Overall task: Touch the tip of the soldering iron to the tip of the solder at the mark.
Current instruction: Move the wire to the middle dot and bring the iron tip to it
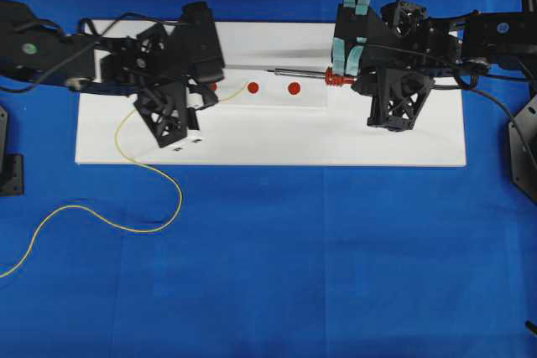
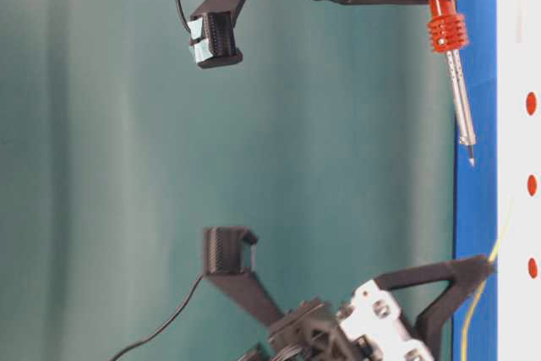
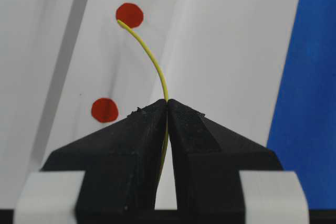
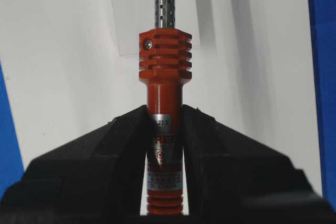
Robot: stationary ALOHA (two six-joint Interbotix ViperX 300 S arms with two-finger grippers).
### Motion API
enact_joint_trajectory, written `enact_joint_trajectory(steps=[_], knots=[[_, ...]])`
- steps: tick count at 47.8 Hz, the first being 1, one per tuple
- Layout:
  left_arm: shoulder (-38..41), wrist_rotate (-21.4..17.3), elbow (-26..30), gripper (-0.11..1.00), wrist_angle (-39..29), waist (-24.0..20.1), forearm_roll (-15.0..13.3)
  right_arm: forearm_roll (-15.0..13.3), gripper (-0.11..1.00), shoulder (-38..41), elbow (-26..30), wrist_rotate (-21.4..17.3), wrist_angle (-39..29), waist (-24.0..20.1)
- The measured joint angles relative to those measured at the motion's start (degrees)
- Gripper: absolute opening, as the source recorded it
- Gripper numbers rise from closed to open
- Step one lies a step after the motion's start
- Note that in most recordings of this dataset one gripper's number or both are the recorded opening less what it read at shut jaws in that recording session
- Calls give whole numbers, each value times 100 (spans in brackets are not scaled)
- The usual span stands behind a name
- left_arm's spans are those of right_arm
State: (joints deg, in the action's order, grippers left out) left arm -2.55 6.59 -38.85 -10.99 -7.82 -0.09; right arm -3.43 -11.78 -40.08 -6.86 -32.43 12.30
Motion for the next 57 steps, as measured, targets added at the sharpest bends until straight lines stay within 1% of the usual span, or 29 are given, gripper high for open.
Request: enact_joint_trajectory(steps=[40, 57], knots=[[229, 62, 44, 3, 88, 70, -9, -44, 6, 44, -26, 0, 97, 0], [229, 62, 44, 3, 97, 70, 0, -44, 6, 431, 53, 0, 105, -132]])
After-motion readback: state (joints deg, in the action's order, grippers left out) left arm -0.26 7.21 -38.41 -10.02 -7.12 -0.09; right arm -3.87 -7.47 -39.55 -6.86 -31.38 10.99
